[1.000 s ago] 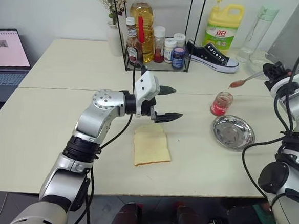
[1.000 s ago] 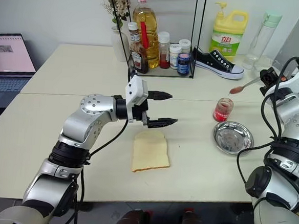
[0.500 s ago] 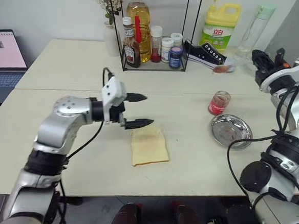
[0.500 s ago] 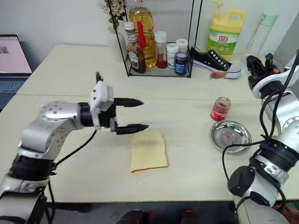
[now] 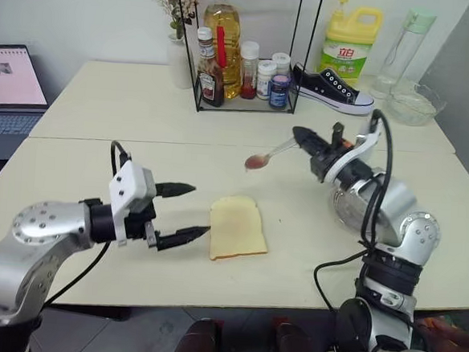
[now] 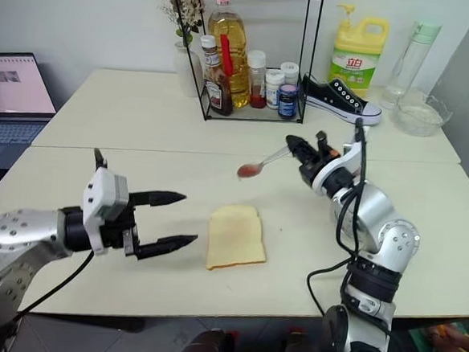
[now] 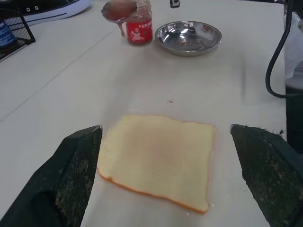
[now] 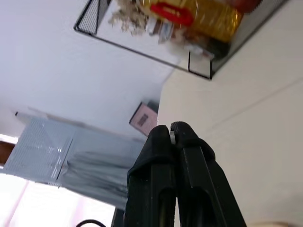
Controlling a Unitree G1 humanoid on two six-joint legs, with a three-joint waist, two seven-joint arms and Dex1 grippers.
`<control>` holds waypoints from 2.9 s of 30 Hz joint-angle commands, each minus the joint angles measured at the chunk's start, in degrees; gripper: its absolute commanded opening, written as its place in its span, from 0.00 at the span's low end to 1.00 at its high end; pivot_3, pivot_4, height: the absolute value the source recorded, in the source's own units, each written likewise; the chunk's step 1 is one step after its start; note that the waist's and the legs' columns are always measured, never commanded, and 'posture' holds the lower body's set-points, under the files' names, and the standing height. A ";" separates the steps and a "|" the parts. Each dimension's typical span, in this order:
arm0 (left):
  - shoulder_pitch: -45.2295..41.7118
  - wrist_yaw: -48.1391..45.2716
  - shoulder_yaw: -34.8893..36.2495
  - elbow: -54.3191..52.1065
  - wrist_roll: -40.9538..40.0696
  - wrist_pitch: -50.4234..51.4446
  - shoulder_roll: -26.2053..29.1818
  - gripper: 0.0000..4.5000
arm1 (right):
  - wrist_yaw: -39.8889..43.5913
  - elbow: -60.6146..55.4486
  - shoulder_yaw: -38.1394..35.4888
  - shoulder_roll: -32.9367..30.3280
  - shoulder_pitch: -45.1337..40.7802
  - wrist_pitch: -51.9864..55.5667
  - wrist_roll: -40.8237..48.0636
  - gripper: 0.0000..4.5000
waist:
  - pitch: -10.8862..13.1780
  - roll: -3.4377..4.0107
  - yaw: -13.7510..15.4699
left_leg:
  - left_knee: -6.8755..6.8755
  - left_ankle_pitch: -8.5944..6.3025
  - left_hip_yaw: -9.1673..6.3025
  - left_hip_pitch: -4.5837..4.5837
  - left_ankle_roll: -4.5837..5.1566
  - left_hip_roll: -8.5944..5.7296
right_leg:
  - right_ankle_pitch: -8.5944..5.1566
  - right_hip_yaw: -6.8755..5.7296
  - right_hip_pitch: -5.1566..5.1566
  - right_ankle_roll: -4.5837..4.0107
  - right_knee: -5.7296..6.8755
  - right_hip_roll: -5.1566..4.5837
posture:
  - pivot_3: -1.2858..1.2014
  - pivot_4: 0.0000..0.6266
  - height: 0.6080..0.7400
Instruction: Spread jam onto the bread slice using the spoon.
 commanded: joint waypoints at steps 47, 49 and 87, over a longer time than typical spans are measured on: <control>22.16 5.49 11.31 -7.33 -5.21 -4.85 -1.04 1.00 | 79.38 -6.74 44.10 -21.13 7.46 -53.03 -74.81 0.01 | 0.00 -0.04 0.24 | -0.01 -0.02 -0.07 0.06 -0.02 0.06 | -0.02 -0.07 0.03 -0.04 -0.07 -0.01 | 0.52 0.24 1.00; 21.68 5.71 10.73 -7.18 -4.99 -4.90 -1.06 1.00 | 80.19 -5.92 44.19 -20.83 7.84 -54.77 -75.77 0.01 | -0.01 -0.05 0.25 | -0.01 -0.02 -0.09 0.06 -0.03 0.06 | -0.02 -0.07 0.04 -0.04 -0.07 -0.01 | 0.52 0.24 1.00; 14.71 3.29 8.47 -3.62 -4.53 -5.17 1.85 1.00 | 86.13 -4.25 42.59 -22.00 9.69 -67.46 -79.95 0.01 | -0.01 -0.06 0.26 | -0.01 -0.02 -0.10 0.12 -0.04 0.05 | -0.03 -0.07 0.07 -0.07 -0.04 -0.02 | 0.52 0.24 1.00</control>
